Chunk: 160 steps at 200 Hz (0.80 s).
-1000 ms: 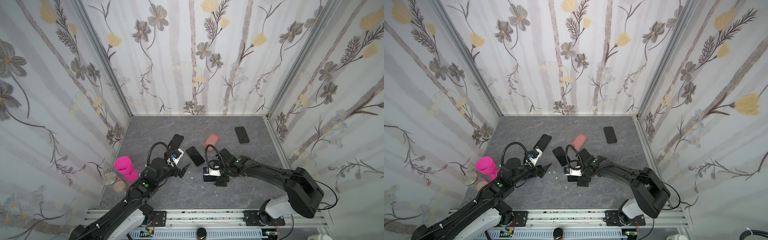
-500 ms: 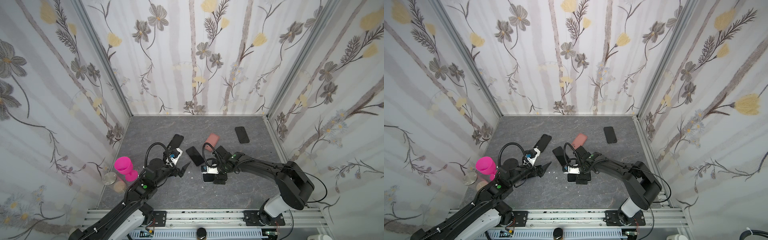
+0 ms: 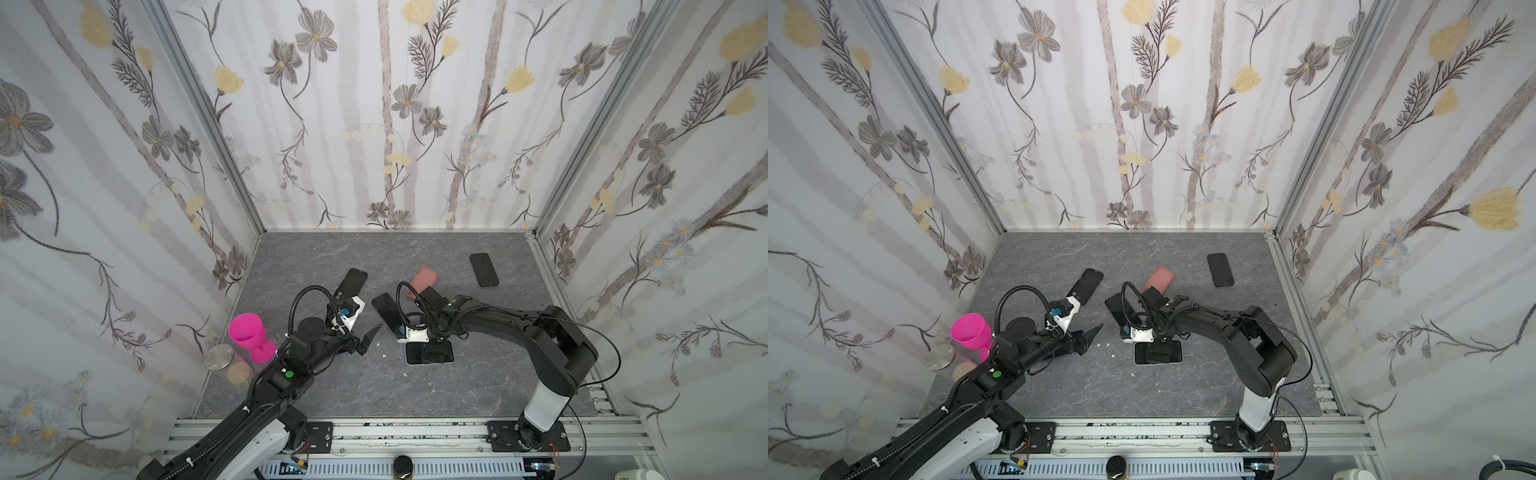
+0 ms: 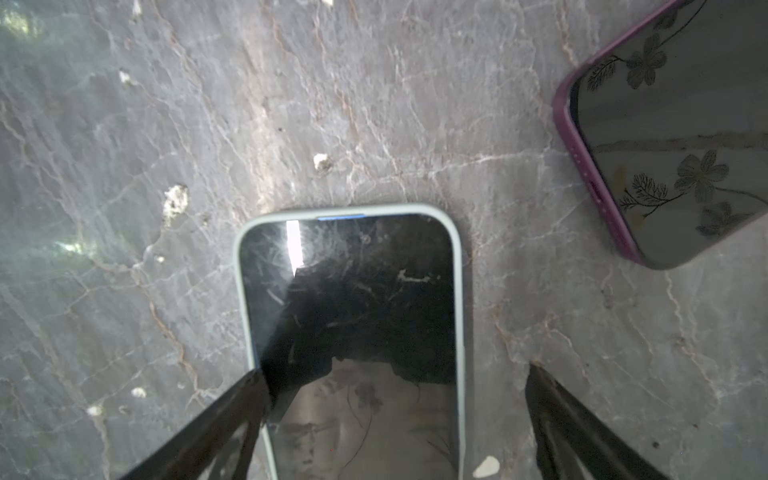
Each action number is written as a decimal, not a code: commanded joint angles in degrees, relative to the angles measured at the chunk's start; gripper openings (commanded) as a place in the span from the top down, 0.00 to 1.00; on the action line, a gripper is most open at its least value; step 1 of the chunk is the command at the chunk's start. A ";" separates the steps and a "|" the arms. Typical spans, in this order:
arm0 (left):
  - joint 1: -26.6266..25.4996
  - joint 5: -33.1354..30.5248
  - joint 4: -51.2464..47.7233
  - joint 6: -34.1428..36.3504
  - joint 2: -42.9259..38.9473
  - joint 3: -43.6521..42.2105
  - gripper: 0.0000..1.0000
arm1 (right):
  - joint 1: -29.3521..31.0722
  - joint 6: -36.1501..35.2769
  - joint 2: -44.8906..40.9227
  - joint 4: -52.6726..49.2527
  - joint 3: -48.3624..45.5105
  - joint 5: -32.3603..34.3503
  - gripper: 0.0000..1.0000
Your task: Put the phone into the phone case
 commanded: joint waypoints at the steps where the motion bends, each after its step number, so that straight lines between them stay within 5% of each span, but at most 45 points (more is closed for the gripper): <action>1: 0.08 -0.46 1.40 0.10 -0.34 0.80 0.00 | 0.22 0.79 -0.41 -1.75 -0.60 2.40 0.04; 61: 0.02 0.10 1.08 -1.01 -1.76 0.77 0.00 | 2.15 2.77 -1.34 -4.31 4.51 3.25 0.04; 160: 0.06 -2.00 0.51 -2.35 -5.08 -0.11 0.00 | 2.67 4.89 -2.38 0.96 -3.39 3.47 0.03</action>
